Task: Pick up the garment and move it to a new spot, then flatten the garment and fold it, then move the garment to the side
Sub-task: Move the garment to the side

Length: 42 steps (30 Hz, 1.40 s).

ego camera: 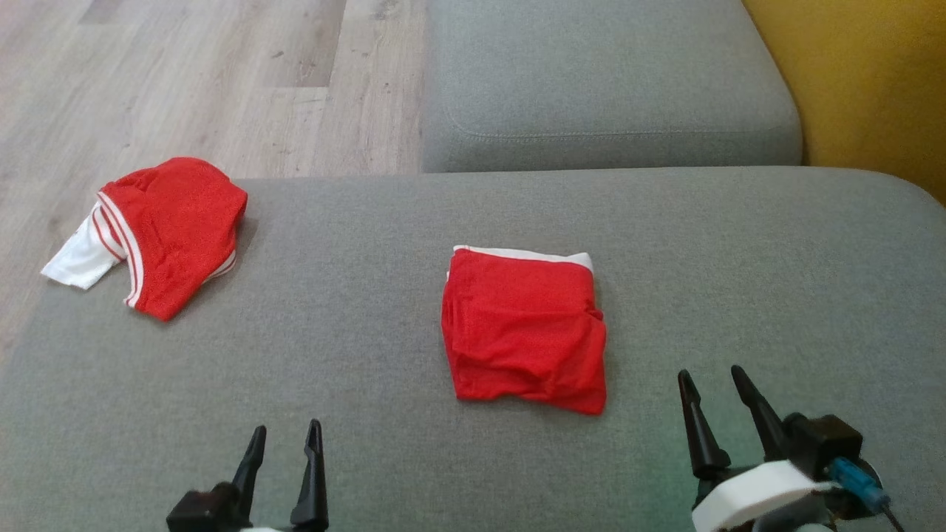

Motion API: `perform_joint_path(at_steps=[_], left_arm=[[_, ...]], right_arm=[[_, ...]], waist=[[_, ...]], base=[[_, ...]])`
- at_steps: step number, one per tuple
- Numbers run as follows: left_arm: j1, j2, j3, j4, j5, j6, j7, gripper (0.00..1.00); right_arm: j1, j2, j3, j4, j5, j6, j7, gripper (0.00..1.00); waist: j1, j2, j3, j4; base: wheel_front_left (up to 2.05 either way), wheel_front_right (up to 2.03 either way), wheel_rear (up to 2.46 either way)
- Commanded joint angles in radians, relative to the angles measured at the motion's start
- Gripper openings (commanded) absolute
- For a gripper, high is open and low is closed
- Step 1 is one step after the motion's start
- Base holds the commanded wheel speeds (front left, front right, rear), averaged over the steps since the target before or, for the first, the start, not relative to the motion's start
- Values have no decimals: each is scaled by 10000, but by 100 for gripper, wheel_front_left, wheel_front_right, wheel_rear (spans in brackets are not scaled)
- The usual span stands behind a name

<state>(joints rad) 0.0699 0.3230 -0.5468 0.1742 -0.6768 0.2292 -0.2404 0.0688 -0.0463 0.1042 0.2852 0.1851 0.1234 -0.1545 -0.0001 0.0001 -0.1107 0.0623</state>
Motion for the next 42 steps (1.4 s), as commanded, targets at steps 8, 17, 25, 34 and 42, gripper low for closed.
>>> perform_joint_path(at_steps=[8, 17, 25, 34, 42], left_arm=[[-357, 217, 308, -271, 48, 64, -125, 100], [-422, 247, 233, -320, 90, 127, -78, 100], [-609, 209, 131, -443, 176, 155, -35, 100], [-959, -31, -26, -539, 285, 85, -59, 100], [-1164, -297, 138, -407, 300, 10, -145, 100]], right_arm=[[-84, -40, 184, -531, -121, 73, 192, 100], [-54, -40, 114, -566, -225, 73, 341, 100], [-1245, -40, -204, -383, -96, 73, 795, 100], [-3407, -40, -872, 1383, -258, 73, 1867, 100], [-4400, -39, -1631, 3406, -835, 73, 2589, 100]], waist=[[1, -1, -37, 135], [1, -1, 87, 306], [1, -1, 430, 765], [1, -1, 999, 1959], [1, -1, 1824, 2879]], base=[[0, 0, 0], [0, 0, 0], [0, 0, 0], [0, 0, 0], [0, 0, 0]])
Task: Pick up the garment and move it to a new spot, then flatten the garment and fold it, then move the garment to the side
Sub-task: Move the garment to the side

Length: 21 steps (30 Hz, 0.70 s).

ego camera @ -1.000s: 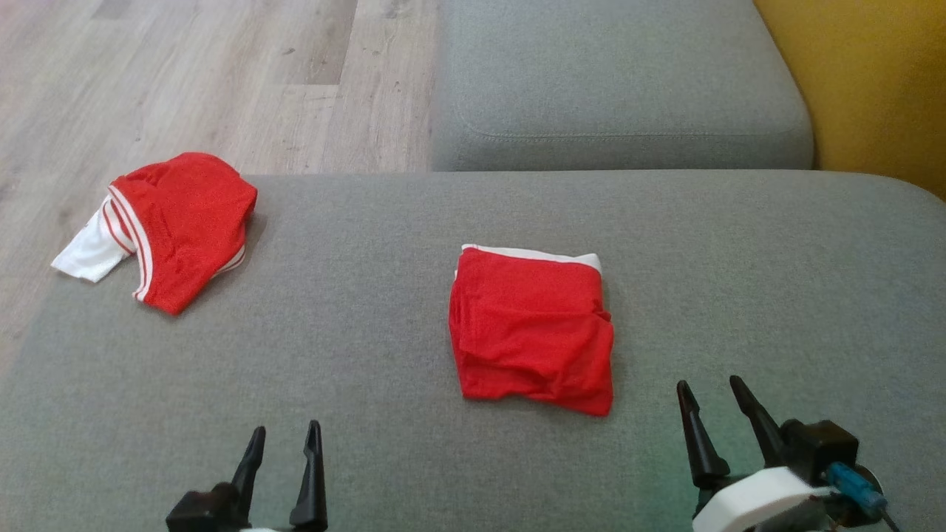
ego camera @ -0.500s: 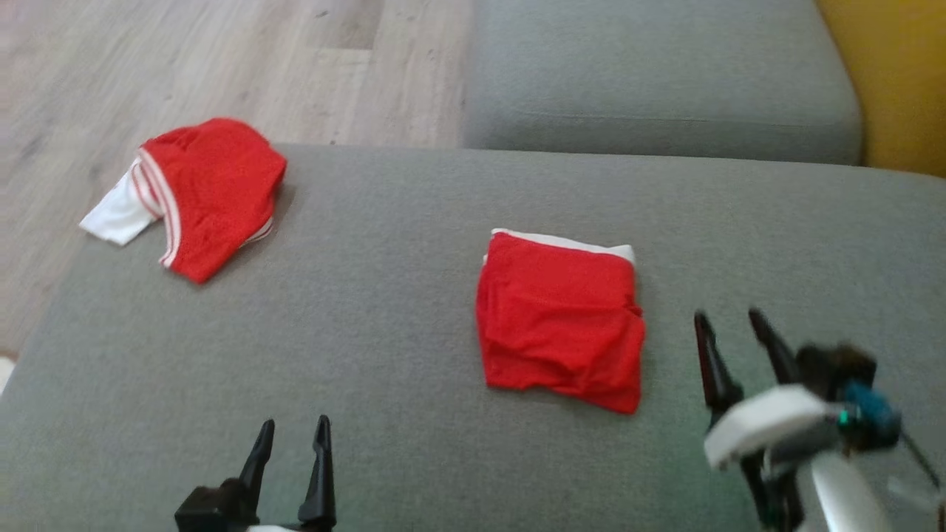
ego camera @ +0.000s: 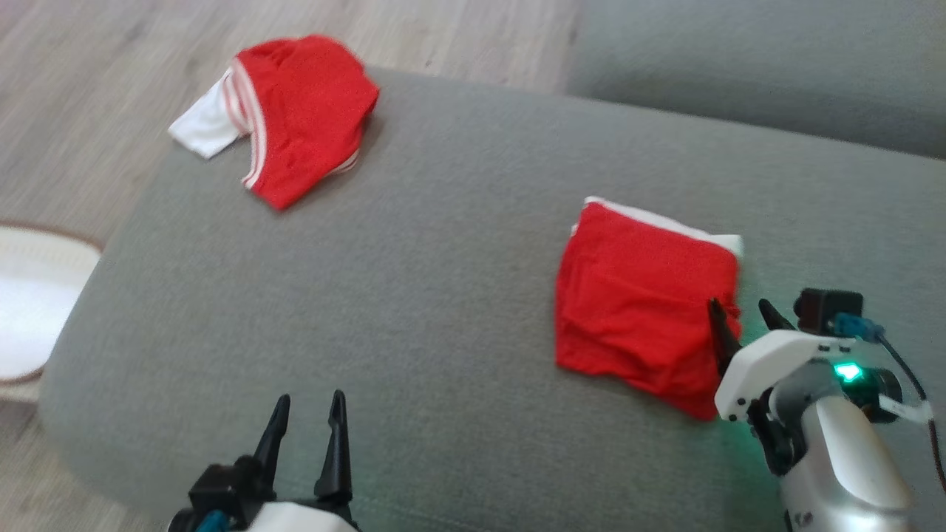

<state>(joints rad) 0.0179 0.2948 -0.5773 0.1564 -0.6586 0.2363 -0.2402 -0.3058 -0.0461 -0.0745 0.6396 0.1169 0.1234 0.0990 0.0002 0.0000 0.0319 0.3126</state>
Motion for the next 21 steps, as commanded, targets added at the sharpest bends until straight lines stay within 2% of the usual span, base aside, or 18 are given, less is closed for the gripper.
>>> perform_joint_path(at_steps=[1, 8, 9, 10, 11, 12, 13, 14, 18, 21], left_arm=[[-662, -48, 477, -190, 127, -81, -157, 100], [-724, -253, 663, -57, 232, -190, -197, 100], [-727, -277, 689, -34, 253, -214, -200, 100], [-735, -298, 720, -15, 272, -240, -203, 100], [-750, -326, 738, -8, 303, -257, -205, 100], [-760, -350, 755, -13, 334, -270, -207, 100], [-768, -362, 773, -23, 367, -283, -208, 100], [-781, -376, 786, -34, 401, -297, -209, 100], [-840, -398, 918, -103, 515, -334, -212, 100], [-943, -444, 1045, -217, 674, -365, -214, 100]], right_arm=[[-744, -41, 113, 73, -275, 73, 113, 100], [-1202, -41, 147, 1069, -168, 73, 598, 100], [-1265, -41, 178, 1167, -148, 73, 630, 94], [-1331, -41, 210, 1242, -114, 73, 630, 71], [-1389, -41, 230, 1303, -56, 73, 602, 42], [-1446, -41, 260, 1345, -15, 73, 548, 33], [-1510, -41, 292, 1363, -8, 73, 476, 5], [-1573, -41, 307, 1368, -25, 73, 398, 0], [-1873, -48, 416, 1241, -171, 73, 132, 0], [-2129, -194, 512, 929, -361, 73, 61, 0]], waist=[[-2, 0, 458, 436], [-2, 0, 747, 513], [-2, 0, 773, 484], [-2, 0, 805, 431], [-2, 0, 828, 374], [-2, 0, 853, 294], [-2, 0, 885, 193], [-2, 0, 918, 93], [-2, 0, 1133, -561], [-2, 0, 1414, -1464]], base=[[0, 0, 0], [0, 0, 0], [0, 0, 0], [0, 0, 0], [0, 0, 0], [0, 0, 0], [0, 0, 0], [0, 0, 0], [0, 0, 0], [0, 0, 0]])
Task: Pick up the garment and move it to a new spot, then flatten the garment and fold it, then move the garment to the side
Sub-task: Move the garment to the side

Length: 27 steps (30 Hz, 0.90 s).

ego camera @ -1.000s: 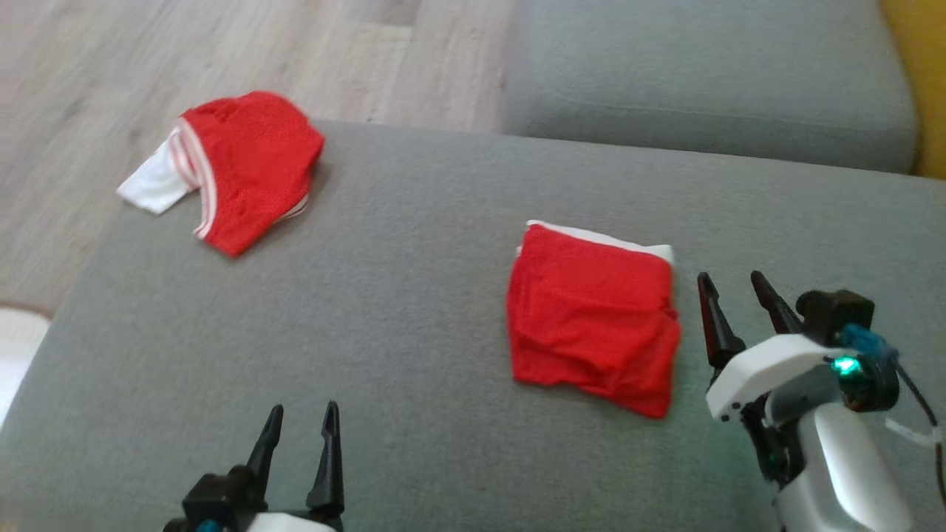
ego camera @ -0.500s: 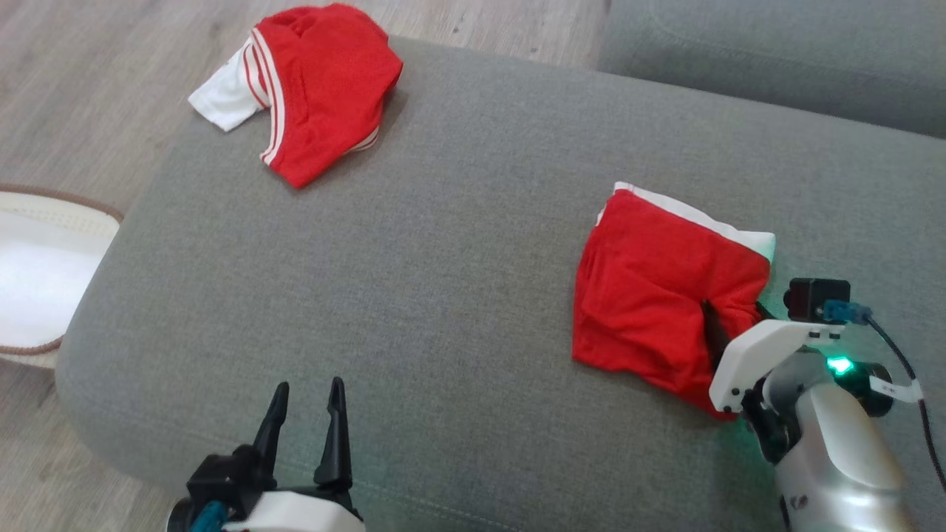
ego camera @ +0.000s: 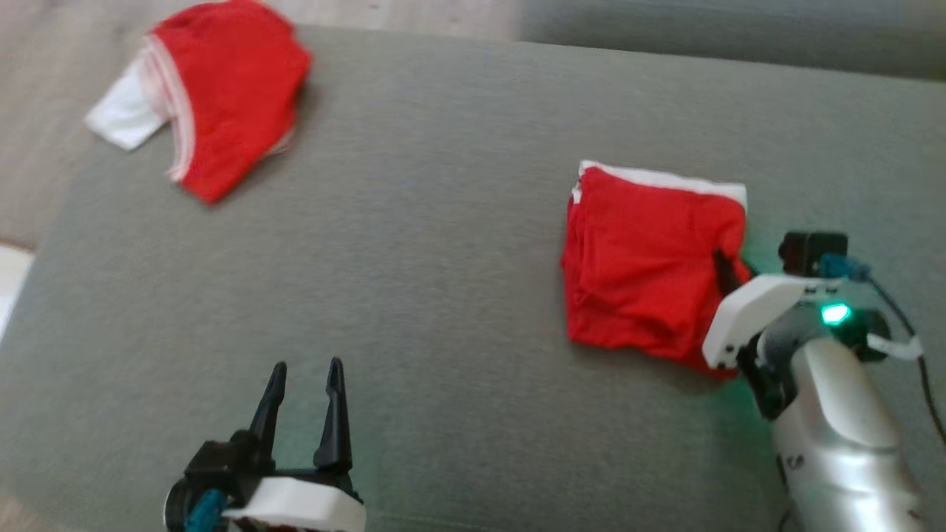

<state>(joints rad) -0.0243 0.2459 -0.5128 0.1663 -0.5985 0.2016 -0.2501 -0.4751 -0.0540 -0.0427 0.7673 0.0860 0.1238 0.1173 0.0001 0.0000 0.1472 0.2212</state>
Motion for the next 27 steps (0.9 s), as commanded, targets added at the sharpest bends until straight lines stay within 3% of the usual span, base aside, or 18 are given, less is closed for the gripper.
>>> perform_joint_path(at_steps=[1, 9, 14, 20, 27], left_arm=[[-568, 43, 432, -334, 117, -37, -114, 100], [-1169, 75, 471, -418, 459, -195, -114, 100], [-1599, 146, 396, -422, 608, -248, -37, 100], [-1747, 220, 316, -509, 682, -237, 58, 100], [-1748, 312, 246, -667, 727, -177, 152, 100]], right_arm=[[-485, -197, 210, -447, -89, 69, -123, 0], [-728, -873, 172, -1350, -229, 69, -26, 0], [-782, -1062, -18, -1637, -297, 69, -9, 0], [-895, -1118, -383, -1864, -463, 69, -137, 0], [-1247, -1426, -385, -1908, -904, 69, 74, 0]], waist=[[-1, 0, 340, -784], [-1, 0, 1023, -2623], [-1, 0, 1332, -3299], [-1, 0, 1482, -3593], [-1, 0, 1573, -3367]], base=[[0, 0, 0], [0, 0, 0], [0, 0, 0], [0, 0, 0], [0, 0, 0]])
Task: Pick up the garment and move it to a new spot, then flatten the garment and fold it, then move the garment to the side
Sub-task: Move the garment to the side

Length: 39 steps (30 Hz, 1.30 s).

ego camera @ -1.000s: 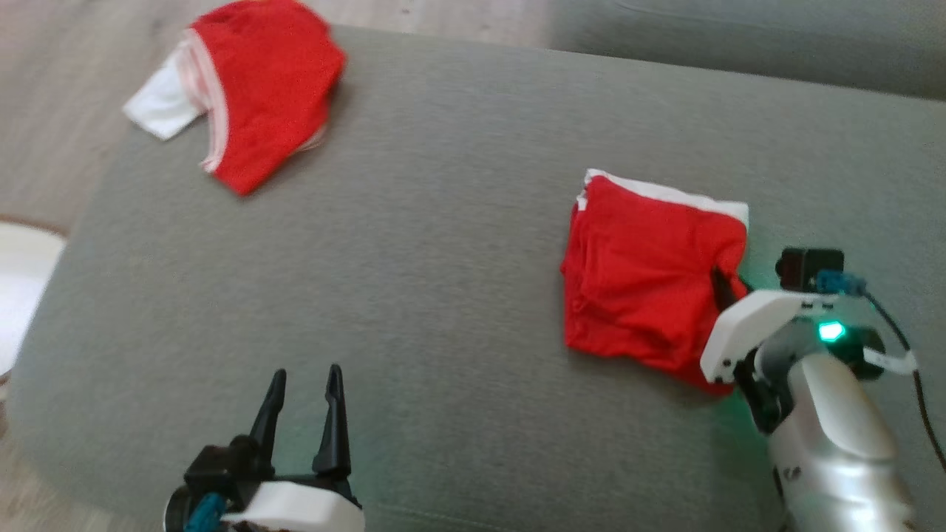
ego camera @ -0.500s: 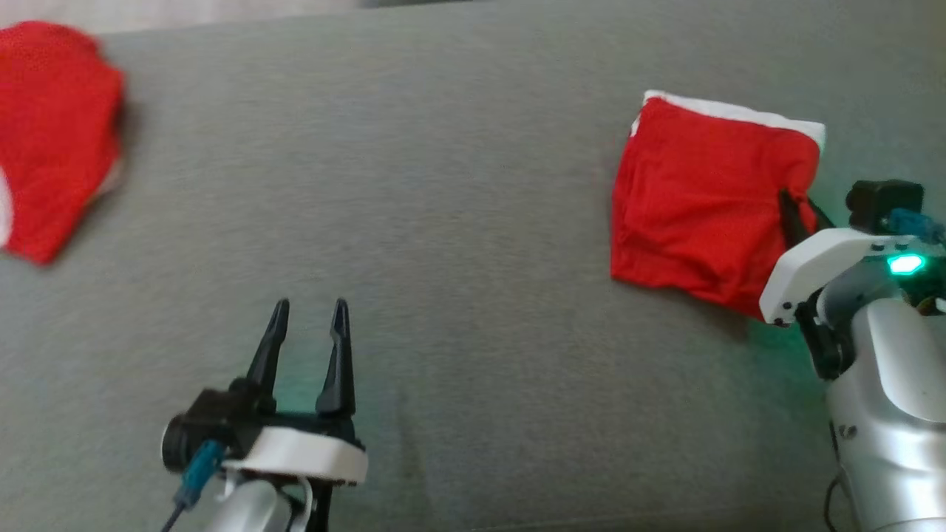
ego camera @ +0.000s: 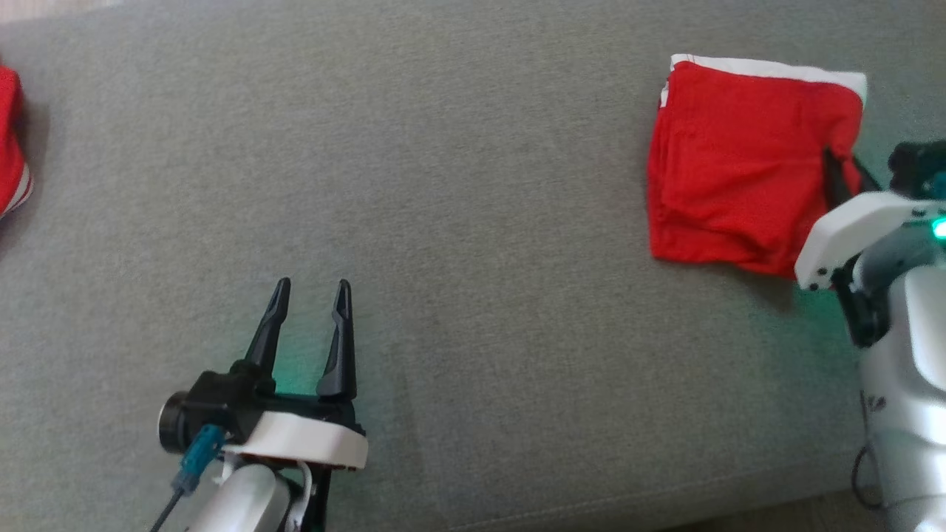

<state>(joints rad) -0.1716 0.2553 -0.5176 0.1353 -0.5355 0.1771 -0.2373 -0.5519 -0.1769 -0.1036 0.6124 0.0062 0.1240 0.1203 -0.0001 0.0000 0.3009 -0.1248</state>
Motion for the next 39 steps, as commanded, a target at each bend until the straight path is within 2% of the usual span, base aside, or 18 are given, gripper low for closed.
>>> perform_joint_path(at_steps=[1, 4, 12, 18, 20, 21, 22, 23, 24, 29, 34, 39], left_arm=[[-280, 249, 301, -372, 99, 76, 36, 100], [-299, 293, 300, -412, 115, 97, 67, 100], [-363, 421, 271, -611, 186, 189, 169, 100], [-414, 412, 197, -688, 188, 182, 192, 100], [-441, 407, 171, -691, 185, 165, 191, 100], [-457, 405, 160, -689, 189, 159, 186, 100], [-477, 400, 154, -688, 193, 161, 180, 100], [-500, 389, 149, -687, 196, 166, 174, 100], [-524, 373, 140, -684, 199, 169, 168, 100], [-567, 299, 74, -595, 183, 145, 134, 100], [-497, 295, 127, -461, 98, 137, 73, 100], [-441, 369, 310, -387, 4, 170, 6, 100]], right_arm=[[-594, -260, 259, -332, -114, 67, 114, 0], [-853, -505, 305, -243, -203, 67, 272, 0], [-1905, -1788, -232, 451, -528, 67, 841, 0], [-2444, -2892, -378, 1202, -805, 67, 733, 0], [-2623, -3152, -302, 1390, -922, 67, 570, 15], [-2701, -3277, -235, 1512, -1027, 67, 534, 17], [-2789, -3381, -206, 1624, -1134, 67, 487, 29], [-2885, -3461, -246, 1725, -1232, 67, 413, 53], [-2969, -3543, -301, 1829, -1386, 67, 359, 100], [-3241, -3463, -584, 2116, -1998, 67, -64, 100], [-3284, -2766, -520, 1922, -2178, 67, -448, 100], [-3195, -1867, -224, 1500, -1802, 67, -791, 100]], waist=[[1, 0, 67, 159], [1, 0, 138, 300], [1, 0, 568, 1008], [1, 0, 762, 1438], [1, 0, 803, 1509], [1, 0, 817, 1529], [1, 0, 832, 1544], [1, 0, 847, 1561], [1, 0, 860, 1579], [1, 0, 784, 1628], [1, 0, 441, 1561], [1, 0, -152, 1480]], base=[[0, 0, 0], [0, 0, 0], [0, 0, 0], [0, 0, 0], [0, 0, 0], [0, 0, 0], [0, 0, 0], [0, 0, 0], [0, 0, 0], [0, 0, 0], [0, 0, 0], [0, 0, 0]])
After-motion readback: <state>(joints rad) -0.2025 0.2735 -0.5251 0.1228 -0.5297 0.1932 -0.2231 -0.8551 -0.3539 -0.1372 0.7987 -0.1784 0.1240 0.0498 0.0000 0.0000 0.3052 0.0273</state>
